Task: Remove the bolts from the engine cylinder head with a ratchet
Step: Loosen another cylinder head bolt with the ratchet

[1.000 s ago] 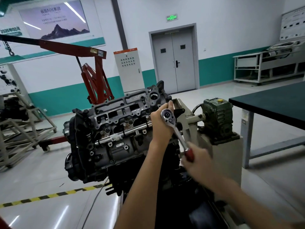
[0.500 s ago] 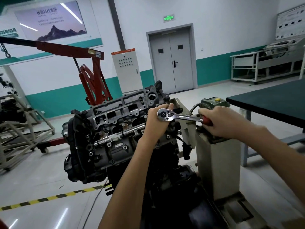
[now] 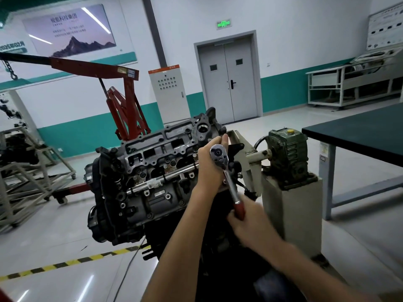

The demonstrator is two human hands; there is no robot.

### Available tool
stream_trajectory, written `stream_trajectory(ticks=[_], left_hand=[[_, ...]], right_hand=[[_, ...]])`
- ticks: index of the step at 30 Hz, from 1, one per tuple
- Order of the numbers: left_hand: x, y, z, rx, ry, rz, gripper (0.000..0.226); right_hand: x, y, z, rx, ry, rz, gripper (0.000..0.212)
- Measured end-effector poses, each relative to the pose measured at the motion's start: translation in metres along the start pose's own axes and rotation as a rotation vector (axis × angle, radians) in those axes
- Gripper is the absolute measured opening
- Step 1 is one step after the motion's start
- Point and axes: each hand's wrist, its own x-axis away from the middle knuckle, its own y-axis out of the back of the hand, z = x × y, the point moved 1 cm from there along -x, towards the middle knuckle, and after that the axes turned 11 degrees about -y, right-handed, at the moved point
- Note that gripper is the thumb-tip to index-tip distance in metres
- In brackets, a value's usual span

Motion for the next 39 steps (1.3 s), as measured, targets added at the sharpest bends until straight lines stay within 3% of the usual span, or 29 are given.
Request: stream_trajectory(ticks=[4, 6, 8, 11, 14, 17, 19, 23, 26, 29, 32, 37, 39], left_hand=[[-0.007, 0.015, -0.005, -0.175, -0.057, 0.277, 0.045], [-0.012, 0.019, -0.008, -0.225, -0.097, 0.359, 0.046], [-0.012, 0.020, -0.007, -0.203, -0.093, 0.331, 0.045], [-0.005, 0.010, -0.002, -0.105, -0.093, 0.147, 0.047], [0.003, -0.003, 0.002, -0.050, -0.105, -0.032, 0.049], [0.003, -0.011, 0.000, -0.040, -0.080, -0.158, 0.050], [0.002, -0.011, -0.001, -0.075, -0.100, -0.185, 0.049], [0.002, -0.002, 0.000, -0.052, -0.084, -0.017, 0.048], [-0.004, 0.010, 0.002, -0.124, -0.096, 0.181, 0.046], [-0.010, 0.015, 0.003, -0.168, -0.113, 0.267, 0.046], [-0.006, 0.009, 0.003, -0.102, -0.091, 0.135, 0.048], [0.002, -0.013, 0.004, 0.022, -0.045, -0.173, 0.049], [0.001, -0.015, 0.003, -0.031, -0.036, -0.232, 0.048]], right_hand=[[-0.045, 0.093, 0.002, 0.580, 0.161, 0.168, 0.007], [-0.071, 0.121, 0.020, 0.850, 0.285, 0.157, 0.011], [-0.082, 0.127, 0.032, 0.930, 0.374, 0.084, 0.014], [-0.063, 0.110, 0.014, 0.741, 0.259, 0.082, 0.013], [-0.018, 0.058, -0.005, 0.315, 0.110, 0.025, 0.008], [0.010, -0.011, 0.001, -0.101, -0.041, 0.009, 0.021], [0.015, -0.033, 0.009, -0.237, -0.081, 0.040, 0.024], [0.000, 0.028, 0.004, 0.108, 0.059, 0.070, 0.033], [-0.038, 0.096, 0.009, 0.559, 0.184, 0.160, 0.016], [-0.068, 0.126, 0.027, 0.851, 0.329, 0.084, 0.016], [-0.058, 0.109, 0.013, 0.741, 0.234, 0.063, 0.014], [0.001, 0.016, -0.006, 0.097, 0.032, -0.117, 0.015], [0.010, -0.023, 0.001, -0.126, -0.035, -0.072, 0.021]])
